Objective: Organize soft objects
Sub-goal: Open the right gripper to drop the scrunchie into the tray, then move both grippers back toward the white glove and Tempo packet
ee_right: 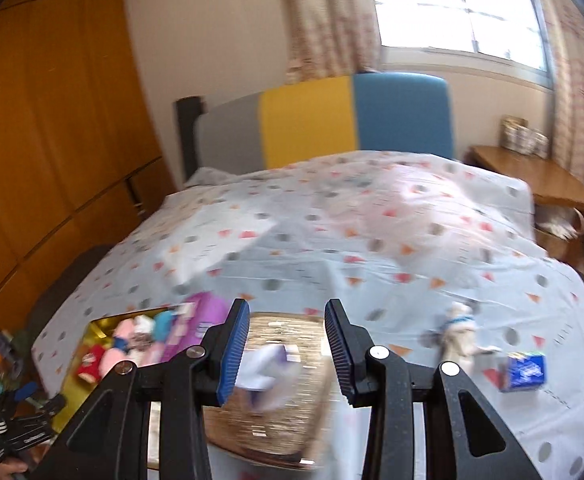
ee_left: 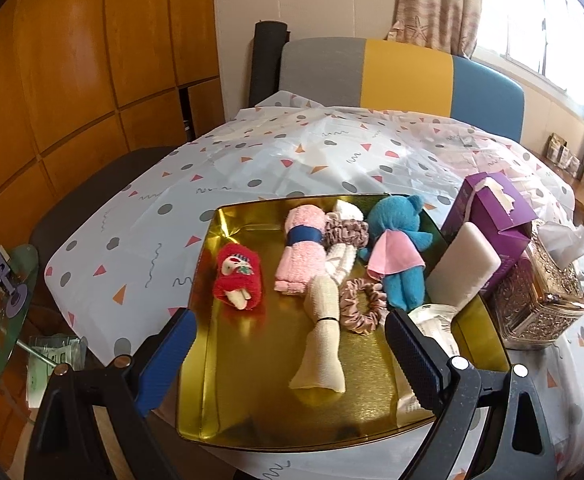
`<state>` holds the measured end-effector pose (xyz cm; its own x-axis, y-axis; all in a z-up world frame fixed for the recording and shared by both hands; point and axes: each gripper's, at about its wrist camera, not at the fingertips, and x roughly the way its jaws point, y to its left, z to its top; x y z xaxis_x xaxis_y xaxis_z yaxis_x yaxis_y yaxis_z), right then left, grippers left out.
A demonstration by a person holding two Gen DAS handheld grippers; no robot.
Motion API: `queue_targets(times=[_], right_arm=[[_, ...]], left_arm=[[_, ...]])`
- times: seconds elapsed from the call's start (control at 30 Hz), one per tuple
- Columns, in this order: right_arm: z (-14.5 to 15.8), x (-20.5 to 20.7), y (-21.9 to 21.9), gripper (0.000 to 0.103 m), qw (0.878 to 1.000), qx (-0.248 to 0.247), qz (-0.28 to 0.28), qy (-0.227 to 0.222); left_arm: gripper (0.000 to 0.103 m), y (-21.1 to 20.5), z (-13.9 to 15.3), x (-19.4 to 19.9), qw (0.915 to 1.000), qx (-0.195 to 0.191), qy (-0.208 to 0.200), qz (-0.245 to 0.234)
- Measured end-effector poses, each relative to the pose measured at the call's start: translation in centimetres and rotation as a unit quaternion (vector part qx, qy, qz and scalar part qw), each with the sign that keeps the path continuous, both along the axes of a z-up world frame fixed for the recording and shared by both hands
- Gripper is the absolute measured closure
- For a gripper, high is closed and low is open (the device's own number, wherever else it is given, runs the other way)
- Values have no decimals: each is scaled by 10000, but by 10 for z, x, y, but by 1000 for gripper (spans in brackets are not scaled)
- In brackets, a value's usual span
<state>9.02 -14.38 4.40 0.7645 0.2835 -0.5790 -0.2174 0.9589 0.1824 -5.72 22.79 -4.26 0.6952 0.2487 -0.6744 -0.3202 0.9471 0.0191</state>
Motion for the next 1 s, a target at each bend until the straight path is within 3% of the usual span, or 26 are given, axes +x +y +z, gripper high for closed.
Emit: queue_targets(times=[0.3,0.4,0.5,0.57,0.63,1.0], right_arm=[[-39,24,-100,64,9909,-305,-1284,283],[-64,34,-139,64,9799,-287,-1920,450],[-92,30,-175,64,9663,65,-2488,662],[-111,29,-195,64,9525,168,-2857,1045],[-115,26,-214,64,9451,638,-2988,1156],[-124,24,-225,64,9314,1034,-3162,1475]], left_arm=[[7,-16,1,9,9997,157,102,-136],[7,-21,3,12,9996,198,112,-186],[7,-26,6,16,9992,275,121,-249],[7,-30,8,18,9990,324,107,-286],[7,-36,11,21,9986,413,85,-315],[7,-67,29,39,9956,568,-66,-740]])
